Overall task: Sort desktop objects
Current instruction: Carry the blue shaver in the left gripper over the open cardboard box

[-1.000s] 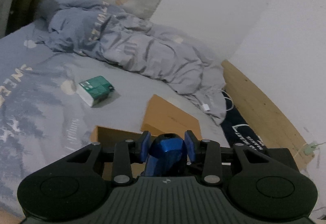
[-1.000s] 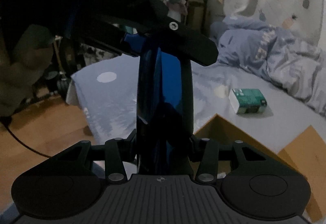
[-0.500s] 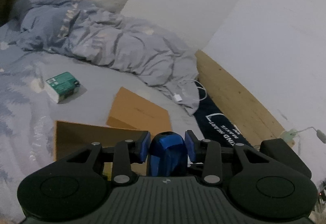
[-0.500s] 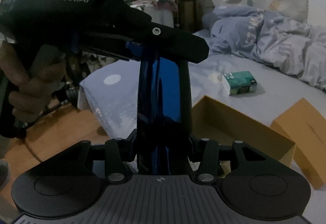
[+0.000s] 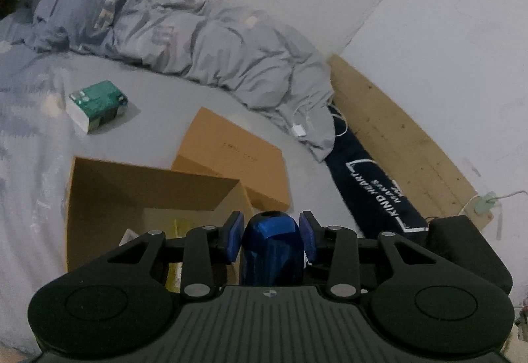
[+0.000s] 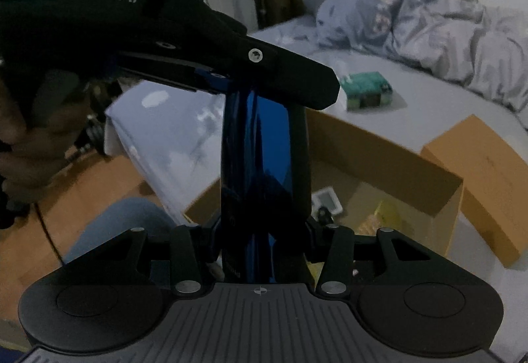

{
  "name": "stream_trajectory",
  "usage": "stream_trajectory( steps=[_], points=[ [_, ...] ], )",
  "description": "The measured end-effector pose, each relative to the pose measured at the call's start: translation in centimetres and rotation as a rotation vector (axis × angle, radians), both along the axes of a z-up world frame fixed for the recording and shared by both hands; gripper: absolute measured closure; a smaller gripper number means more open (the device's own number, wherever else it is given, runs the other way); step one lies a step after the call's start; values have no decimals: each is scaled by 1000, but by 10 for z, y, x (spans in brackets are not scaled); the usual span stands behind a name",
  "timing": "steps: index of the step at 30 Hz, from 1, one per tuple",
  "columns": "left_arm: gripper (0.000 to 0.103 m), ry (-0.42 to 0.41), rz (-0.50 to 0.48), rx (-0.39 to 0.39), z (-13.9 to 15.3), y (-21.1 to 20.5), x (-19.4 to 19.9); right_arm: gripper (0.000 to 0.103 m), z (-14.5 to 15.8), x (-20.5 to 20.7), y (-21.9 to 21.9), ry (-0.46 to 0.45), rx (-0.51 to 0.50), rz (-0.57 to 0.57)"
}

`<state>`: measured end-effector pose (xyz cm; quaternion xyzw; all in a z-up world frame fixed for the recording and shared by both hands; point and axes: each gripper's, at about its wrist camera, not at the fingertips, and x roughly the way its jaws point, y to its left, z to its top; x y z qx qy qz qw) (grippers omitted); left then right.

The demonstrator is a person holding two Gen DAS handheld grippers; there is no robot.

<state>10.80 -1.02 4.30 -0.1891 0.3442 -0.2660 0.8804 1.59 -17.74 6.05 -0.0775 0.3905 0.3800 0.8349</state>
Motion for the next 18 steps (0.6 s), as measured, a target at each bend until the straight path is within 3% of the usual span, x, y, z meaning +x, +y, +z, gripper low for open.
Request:
stream_trajectory(
  steps=[18],
  points=[
    [66, 95, 14, 31, -48, -10, 45, 53, -57, 42, 7, 106, -68, -52]
  ],
)
